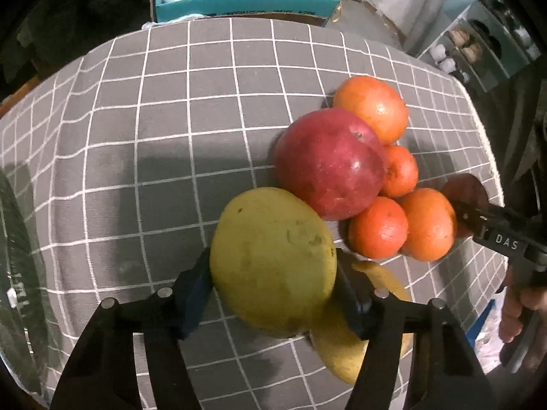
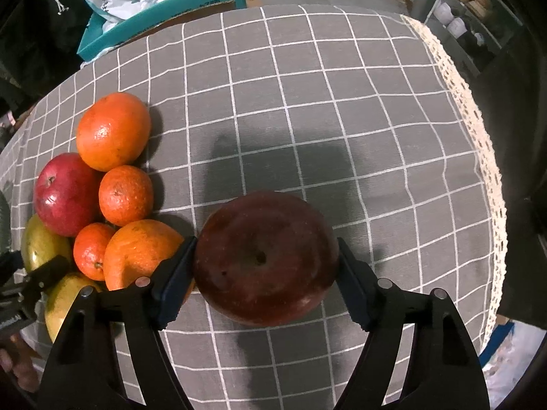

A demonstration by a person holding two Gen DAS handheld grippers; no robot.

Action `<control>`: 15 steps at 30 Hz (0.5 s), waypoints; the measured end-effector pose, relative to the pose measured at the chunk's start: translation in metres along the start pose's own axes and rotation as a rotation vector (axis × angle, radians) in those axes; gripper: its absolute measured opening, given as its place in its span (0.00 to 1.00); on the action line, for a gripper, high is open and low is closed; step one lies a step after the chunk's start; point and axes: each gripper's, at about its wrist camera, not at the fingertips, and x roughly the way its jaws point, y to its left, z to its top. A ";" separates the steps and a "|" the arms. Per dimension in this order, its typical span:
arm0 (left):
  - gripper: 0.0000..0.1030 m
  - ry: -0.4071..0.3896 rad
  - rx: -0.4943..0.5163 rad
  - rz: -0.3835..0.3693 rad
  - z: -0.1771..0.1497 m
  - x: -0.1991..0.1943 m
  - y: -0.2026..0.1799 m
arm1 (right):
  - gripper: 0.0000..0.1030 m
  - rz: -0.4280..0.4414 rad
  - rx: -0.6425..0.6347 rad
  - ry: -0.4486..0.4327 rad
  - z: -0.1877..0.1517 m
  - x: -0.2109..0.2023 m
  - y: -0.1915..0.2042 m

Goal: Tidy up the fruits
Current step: 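Carry the pear and red apple in both tools over the green bowl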

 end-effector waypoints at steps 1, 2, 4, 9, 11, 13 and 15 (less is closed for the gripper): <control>0.65 -0.005 0.008 0.008 0.000 -0.001 -0.001 | 0.74 -0.013 -0.008 -0.007 0.000 -0.001 0.001; 0.65 -0.011 0.012 0.011 -0.001 0.000 -0.001 | 0.74 -0.021 -0.013 -0.017 -0.001 -0.003 0.001; 0.65 -0.019 0.014 0.017 -0.001 -0.002 -0.001 | 0.74 -0.019 -0.013 -0.036 -0.002 -0.008 0.000; 0.65 -0.053 0.015 0.043 -0.002 -0.009 -0.002 | 0.74 -0.045 -0.024 -0.081 -0.005 -0.021 0.000; 0.65 -0.068 0.007 0.041 0.001 -0.015 0.000 | 0.74 -0.053 -0.029 -0.101 -0.006 -0.026 0.001; 0.65 -0.087 0.004 0.048 0.001 -0.022 0.001 | 0.74 -0.058 -0.036 -0.121 -0.007 -0.032 0.003; 0.65 -0.108 0.004 0.059 0.001 -0.029 0.001 | 0.74 -0.062 -0.042 -0.139 -0.007 -0.037 0.006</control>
